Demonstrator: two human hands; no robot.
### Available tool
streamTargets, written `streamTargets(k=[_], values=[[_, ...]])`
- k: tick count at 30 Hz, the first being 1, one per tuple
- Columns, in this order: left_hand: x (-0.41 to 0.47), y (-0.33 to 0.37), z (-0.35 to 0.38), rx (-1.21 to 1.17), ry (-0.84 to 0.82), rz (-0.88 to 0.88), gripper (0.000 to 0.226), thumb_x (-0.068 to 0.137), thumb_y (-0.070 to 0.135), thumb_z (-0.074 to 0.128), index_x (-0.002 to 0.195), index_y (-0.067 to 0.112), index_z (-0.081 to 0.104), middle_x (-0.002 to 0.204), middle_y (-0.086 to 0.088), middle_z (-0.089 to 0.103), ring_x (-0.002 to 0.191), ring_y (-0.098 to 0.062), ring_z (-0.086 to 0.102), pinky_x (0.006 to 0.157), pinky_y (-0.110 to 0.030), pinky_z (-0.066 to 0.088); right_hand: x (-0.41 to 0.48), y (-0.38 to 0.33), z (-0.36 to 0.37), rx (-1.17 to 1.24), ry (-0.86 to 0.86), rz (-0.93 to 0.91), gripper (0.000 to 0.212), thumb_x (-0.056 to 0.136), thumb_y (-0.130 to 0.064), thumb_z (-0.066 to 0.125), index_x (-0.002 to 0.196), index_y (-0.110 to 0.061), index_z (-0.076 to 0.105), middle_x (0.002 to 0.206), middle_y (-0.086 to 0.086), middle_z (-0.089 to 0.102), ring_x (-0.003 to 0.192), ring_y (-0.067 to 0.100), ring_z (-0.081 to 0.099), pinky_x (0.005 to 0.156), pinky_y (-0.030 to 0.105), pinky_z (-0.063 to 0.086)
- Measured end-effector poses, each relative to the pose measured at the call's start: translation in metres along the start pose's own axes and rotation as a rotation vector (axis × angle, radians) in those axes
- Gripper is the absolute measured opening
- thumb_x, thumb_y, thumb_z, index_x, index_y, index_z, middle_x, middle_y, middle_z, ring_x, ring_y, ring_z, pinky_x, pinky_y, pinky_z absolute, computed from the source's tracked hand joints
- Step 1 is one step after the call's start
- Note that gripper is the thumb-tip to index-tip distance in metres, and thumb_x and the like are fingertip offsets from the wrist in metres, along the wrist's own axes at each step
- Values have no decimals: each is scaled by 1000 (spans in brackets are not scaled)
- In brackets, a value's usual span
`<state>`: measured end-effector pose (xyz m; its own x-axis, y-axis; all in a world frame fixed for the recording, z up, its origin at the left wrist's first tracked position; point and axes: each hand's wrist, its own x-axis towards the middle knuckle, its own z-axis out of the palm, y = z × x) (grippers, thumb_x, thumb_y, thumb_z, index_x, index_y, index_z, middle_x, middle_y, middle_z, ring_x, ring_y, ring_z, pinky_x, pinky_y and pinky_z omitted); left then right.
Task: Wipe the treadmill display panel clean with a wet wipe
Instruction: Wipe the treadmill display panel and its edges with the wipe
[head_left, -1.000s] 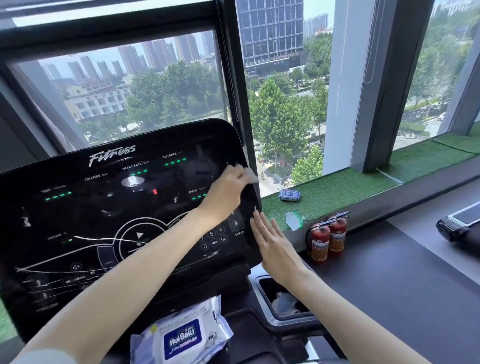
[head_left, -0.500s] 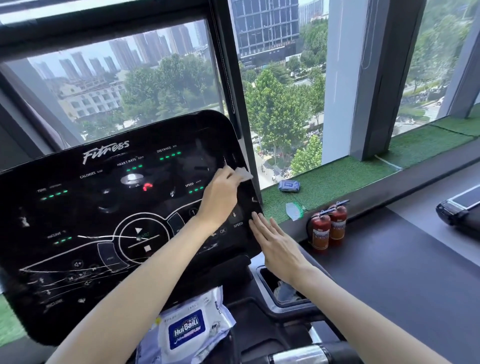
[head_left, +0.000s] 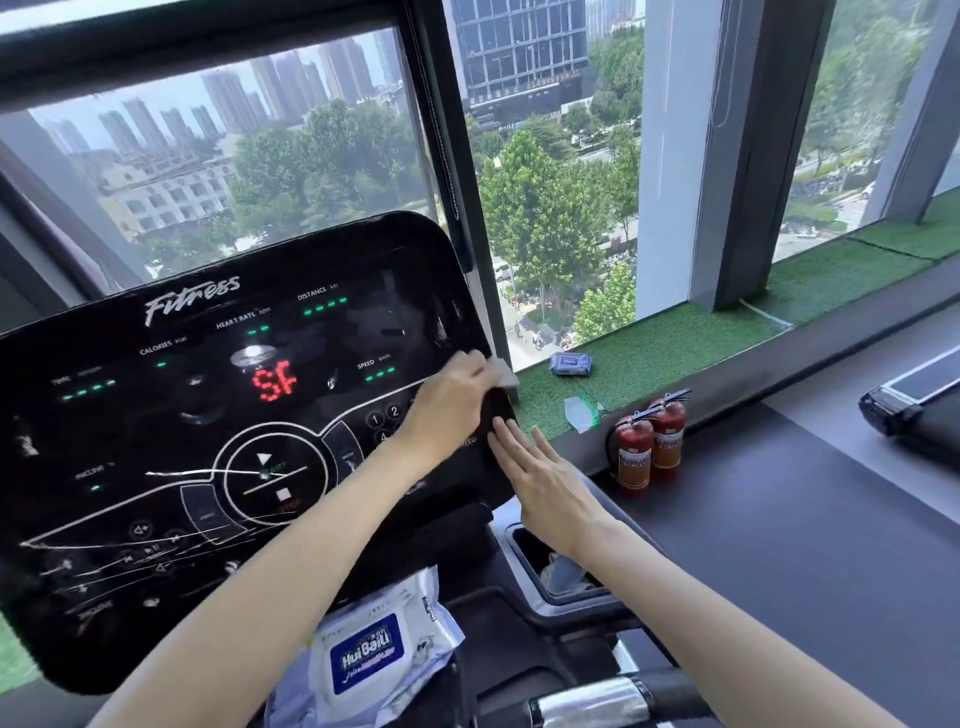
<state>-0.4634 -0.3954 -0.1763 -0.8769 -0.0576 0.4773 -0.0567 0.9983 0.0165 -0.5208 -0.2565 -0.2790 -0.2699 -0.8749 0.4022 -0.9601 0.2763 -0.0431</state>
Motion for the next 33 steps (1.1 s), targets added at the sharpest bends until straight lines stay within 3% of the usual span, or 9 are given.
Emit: streamTargets(k=[4, 8, 11, 15, 18, 21, 25, 30, 33], values=[[2, 9, 5, 27, 87, -112, 45, 76, -14, 59, 110, 15, 65, 89, -4, 55, 81, -19, 49, 62, -25, 47, -2, 4, 1, 122, 34, -24, 85, 67, 8, 49, 146, 0, 18, 154, 13, 5, 143, 24, 2, 115, 37, -1], [-11, 11, 6, 91, -92, 38, 49, 71, -16, 59, 109, 14, 64, 93, -4, 55, 85, -20, 50, 56, -24, 46, -14, 8, 7, 267, 179, 74, 59, 72, 5, 35, 127, 0, 54, 140, 15, 45, 133, 25, 40, 114, 31, 19], [-5, 11, 3, 4, 140, -246, 49, 75, -17, 58, 111, 15, 66, 88, -4, 56, 82, -20, 50, 59, -23, 39, -19, 8, 7, 702, 190, 460, 42, 77, 12, 41, 106, -12, 59, 119, 11, 63, 113, 24, 56, 93, 19, 38], [-28, 24, 23, 114, -279, 132, 46, 79, -11, 50, 115, 15, 58, 106, -4, 52, 96, -20, 46, 59, -27, 46, -6, 5, -2, 1387, 142, 743, 50, 79, 21, 35, 99, -23, 46, 108, 12, 63, 94, 12, 62, 76, 17, 47], [-21, 18, 21, 118, -203, 26, 44, 79, -12, 52, 114, 14, 61, 103, -3, 53, 94, -20, 47, 61, -28, 48, -4, 6, -6, 1622, 171, 819, 58, 77, 25, 27, 113, -18, 40, 111, 18, 61, 102, 19, 61, 80, 18, 46], [-19, 18, 19, 49, -52, -141, 46, 77, -13, 55, 112, 16, 64, 98, -2, 56, 88, -20, 48, 63, -28, 49, -4, 9, -5, 1695, 164, 850, 64, 77, 27, 25, 123, -17, 32, 113, 21, 58, 108, 23, 59, 93, 28, 43], [-41, 26, 30, 165, -510, 285, 41, 78, -9, 52, 111, 13, 61, 104, -5, 53, 96, -21, 48, 60, -31, 51, -5, 13, -3, 1639, 137, 897, 68, 78, 24, 31, 128, -21, 33, 115, 24, 57, 108, 26, 58, 91, 31, 46], [-29, 19, 24, 137, -305, 43, 47, 74, -15, 52, 109, 13, 64, 94, -6, 53, 87, -21, 47, 54, -29, 38, -5, 13, -3, 1608, 123, 905, 69, 74, 21, 26, 130, -19, 35, 103, 12, 61, 108, 25, 59, 101, 39, 43], [-46, 18, 27, 201, -577, 306, 42, 76, -11, 51, 106, 15, 63, 96, -4, 53, 92, -23, 49, 55, -31, 37, -5, 14, -4, 1590, 123, 869, 68, 76, 21, 25, 131, -17, 35, 106, 14, 58, 107, 25, 58, 94, 34, 42]])
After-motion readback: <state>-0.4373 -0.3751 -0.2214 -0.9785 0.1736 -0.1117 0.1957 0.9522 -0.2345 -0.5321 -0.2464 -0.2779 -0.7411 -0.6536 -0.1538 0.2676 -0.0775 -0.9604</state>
